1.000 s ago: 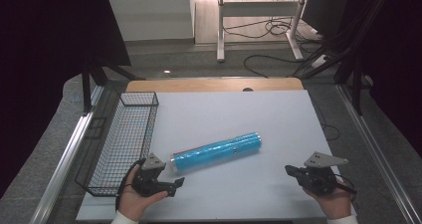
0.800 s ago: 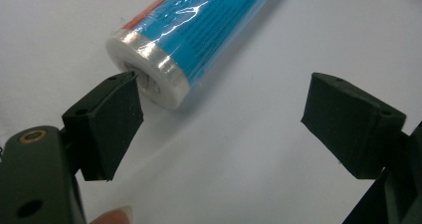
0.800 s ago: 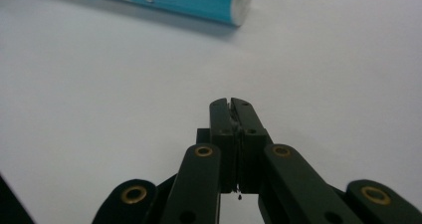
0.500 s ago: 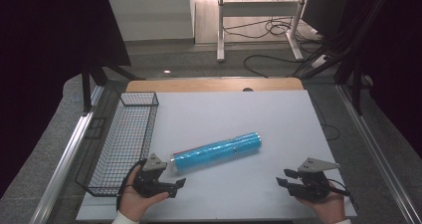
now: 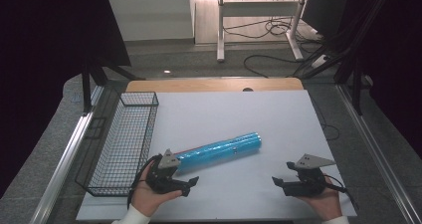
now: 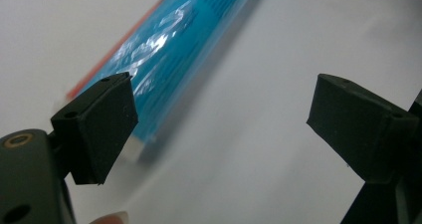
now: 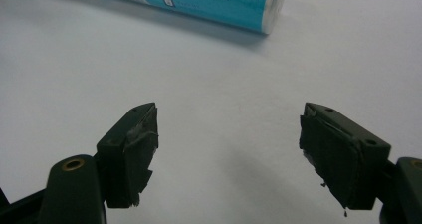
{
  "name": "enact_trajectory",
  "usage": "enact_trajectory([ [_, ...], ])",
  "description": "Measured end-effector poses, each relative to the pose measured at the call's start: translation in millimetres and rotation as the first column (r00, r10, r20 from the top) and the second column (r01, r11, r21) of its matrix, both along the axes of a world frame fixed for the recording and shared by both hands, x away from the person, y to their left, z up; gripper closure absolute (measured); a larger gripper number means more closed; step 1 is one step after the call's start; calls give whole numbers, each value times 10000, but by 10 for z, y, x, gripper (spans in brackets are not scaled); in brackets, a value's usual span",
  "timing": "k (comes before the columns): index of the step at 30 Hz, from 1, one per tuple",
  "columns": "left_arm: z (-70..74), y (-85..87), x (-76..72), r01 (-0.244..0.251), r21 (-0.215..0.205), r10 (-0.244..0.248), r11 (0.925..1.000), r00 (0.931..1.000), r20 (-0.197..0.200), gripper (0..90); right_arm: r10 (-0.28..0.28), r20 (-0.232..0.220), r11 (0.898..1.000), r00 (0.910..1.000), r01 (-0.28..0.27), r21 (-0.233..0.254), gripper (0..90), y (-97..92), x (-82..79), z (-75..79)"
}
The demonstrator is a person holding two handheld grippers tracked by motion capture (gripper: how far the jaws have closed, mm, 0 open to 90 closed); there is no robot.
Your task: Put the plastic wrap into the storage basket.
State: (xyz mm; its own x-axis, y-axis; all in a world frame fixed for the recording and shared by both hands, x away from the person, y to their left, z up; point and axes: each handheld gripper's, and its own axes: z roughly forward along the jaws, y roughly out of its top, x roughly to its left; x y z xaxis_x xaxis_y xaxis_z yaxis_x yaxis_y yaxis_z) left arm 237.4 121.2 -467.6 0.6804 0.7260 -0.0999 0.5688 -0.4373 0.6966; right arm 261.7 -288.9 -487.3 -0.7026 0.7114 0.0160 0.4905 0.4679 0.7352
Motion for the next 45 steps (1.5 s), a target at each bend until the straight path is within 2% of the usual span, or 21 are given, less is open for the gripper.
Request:
enact_trajectory([
  [6,83,-121,251,356,384,-361,9986,9993,120,127,48,-28,9999,10000,-49,-125,235,-8,1,-8],
  [9,83,-140,361,595,483,-604,9971,9980,171,144,171,-256,9999,9995,-172,-11,235,1,2,-22],
  [12,88,-158,451,752,591,-769,9954,9967,272,155,216,-302,9997,9993,-220,-113,235,12,1,-40],
  [16,104,-227,587,1142,829,-1173,9900,9925,343,164,145,-396,9998,9991,-151,-147,234,16,5,-48],
  [23,82,-430,899,1725,1154,-1735,9782,9848,-19,184,118,-461,9993,9989,-134,-347,234,15,8,-65],
  [27,55,-563,1074,2176,1269,-2137,9678,9759,-441,188,112,-512,9993,9986,-130,-340,234,6,9,-75],
  [29,34,-638,1137,2452,1424,-2374,9590,9689,-696,188,102,-550,9992,9984,-122,-376,235,-7,12,-82],
  [32,-21,-734,1199,2848,1388,-2680,9485,9549,-1280,195,88,-572,9992,9983,-110,-378,236,-20,15,-93],
  [33,-41,-754,1223,3001,1624,-2789,9400,9499,-1409,195,87,-594,9992,9982,-109,-376,238,-22,15,-95],
  [37,-136,-825,1286,3135,1887,-2812,9306,9427,-1797,204,73,-652,9991,9978,-101,-422,243,-21,14,-108],
  [40,-190,-870,1307,3104,2246,-2726,9237,9444,-1838,234,83,-669,9987,9977,-116,-492,244,-22,19,-121],
  [43,-254,-908,1338,3231,2433,-2719,9146,9364,-2218,253,5,-658,9984,9978,-42,-565,244,-21,22,-127],
  [45,-276,-933,1343,3202,2567,-2650,9119,9371,-2274,249,-59,-665,9983,9978,20,-585,244,-22,25,-129],
])
